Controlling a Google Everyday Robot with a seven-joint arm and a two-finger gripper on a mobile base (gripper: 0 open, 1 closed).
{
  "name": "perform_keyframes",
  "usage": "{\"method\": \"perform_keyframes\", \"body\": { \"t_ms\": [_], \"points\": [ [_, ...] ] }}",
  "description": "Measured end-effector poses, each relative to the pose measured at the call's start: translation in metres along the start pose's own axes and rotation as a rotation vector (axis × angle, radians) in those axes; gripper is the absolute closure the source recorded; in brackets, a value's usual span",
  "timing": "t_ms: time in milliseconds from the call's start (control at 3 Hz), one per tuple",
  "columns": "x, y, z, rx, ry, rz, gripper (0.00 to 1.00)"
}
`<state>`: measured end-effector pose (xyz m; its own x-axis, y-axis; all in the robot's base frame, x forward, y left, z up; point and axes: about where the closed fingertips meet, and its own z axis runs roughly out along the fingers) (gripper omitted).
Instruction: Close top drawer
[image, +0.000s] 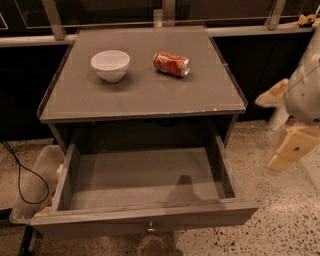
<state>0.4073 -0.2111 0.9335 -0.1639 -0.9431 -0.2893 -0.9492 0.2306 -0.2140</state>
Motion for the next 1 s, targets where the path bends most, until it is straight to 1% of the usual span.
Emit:
{"method": "perform_keyframes", "body": {
  "t_ms": [333, 667, 1000],
  "points": [
    [0.011, 0.039, 0.035, -0.032, -0.065, -0.012, 0.42],
    [0.017, 0.050, 0.047, -0.059, -0.064, -0.014, 0.65],
    [0.017, 0.049, 0.046, -0.056, -0.065, -0.014, 0.88]
  ]
}}
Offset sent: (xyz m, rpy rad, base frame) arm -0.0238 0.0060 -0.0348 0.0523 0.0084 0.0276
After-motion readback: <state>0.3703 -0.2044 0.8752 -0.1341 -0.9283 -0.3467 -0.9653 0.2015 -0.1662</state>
